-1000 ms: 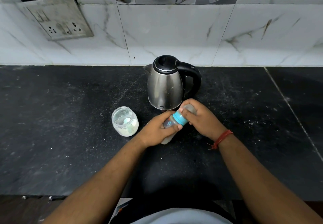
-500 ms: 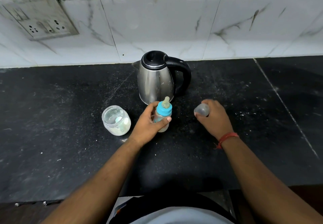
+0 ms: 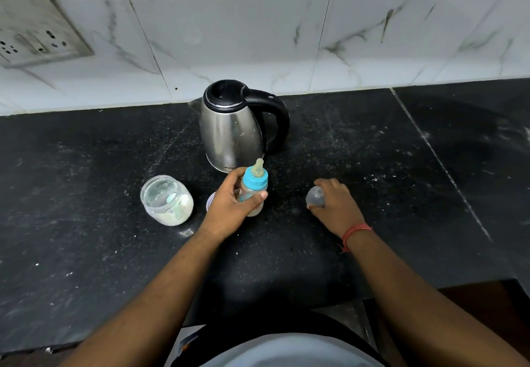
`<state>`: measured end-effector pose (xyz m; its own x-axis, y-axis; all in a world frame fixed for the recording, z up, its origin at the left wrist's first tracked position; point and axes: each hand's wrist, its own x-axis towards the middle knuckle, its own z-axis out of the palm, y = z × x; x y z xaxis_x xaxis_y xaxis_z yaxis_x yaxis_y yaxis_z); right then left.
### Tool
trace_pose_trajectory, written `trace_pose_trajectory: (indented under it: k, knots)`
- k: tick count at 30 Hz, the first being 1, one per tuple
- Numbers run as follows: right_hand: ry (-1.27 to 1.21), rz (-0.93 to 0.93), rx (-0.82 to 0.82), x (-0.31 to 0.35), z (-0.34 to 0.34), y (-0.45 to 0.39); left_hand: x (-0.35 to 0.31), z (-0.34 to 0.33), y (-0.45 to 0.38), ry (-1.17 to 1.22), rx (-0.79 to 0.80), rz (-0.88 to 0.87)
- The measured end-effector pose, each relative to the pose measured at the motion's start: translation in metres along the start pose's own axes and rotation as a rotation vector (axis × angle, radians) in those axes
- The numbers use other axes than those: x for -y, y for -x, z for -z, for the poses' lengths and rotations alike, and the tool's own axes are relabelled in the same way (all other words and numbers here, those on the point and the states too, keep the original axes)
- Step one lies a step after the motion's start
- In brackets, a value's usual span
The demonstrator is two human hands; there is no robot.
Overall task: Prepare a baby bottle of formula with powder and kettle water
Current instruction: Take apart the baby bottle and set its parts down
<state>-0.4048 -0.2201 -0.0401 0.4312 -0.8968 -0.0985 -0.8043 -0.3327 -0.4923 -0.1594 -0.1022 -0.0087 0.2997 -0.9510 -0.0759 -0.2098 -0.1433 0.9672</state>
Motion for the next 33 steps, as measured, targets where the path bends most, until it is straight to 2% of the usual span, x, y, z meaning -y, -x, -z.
trace_pose_trajectory:
  k: [2, 5, 8, 10, 12, 14, 16, 21, 26, 33]
  knots:
    - [0.014, 0.013, -0.002, 0.001, 0.004, 0.001, -0.001, 0.001, -0.001, -0.009, -0.008, 0.002]
    - [-0.009, 0.076, -0.173, 0.012, 0.015, -0.002, -0.001, 0.003, -0.002, -0.019, -0.036, 0.006]
    - [-0.162, 0.151, -0.293, 0.037, 0.032, -0.008, -0.002, 0.004, -0.004, -0.02, -0.055, -0.006]
    - [-0.305, 0.166, -0.239, 0.06, 0.039, -0.014, -0.002, 0.004, -0.004, -0.018, -0.062, -0.017]
    - [-0.432, 0.189, -0.105, 0.084, 0.041, -0.016, -0.003, 0.003, -0.004, -0.009, -0.064, -0.037]
    - [-0.468, 0.233, 0.012, 0.105, 0.035, -0.015, -0.007, 0.003, -0.003, 0.0, -0.069, -0.063]
    - [-0.456, 0.258, 0.062, 0.119, 0.026, -0.014, -0.012, 0.004, -0.001, -0.028, -0.068, -0.096]
    - [-0.471, 0.27, -0.026, 0.135, 0.015, -0.016, -0.02, 0.012, 0.002, -0.081, -0.043, -0.157]
    - [-0.558, 0.308, -0.08, 0.145, 0.015, -0.015, -0.023, 0.016, 0.004, -0.06, -0.027, -0.126]
    - [-0.727, 0.297, 0.066, 0.149, 0.023, -0.019, -0.033, 0.026, 0.0, -0.067, 0.092, -0.079]
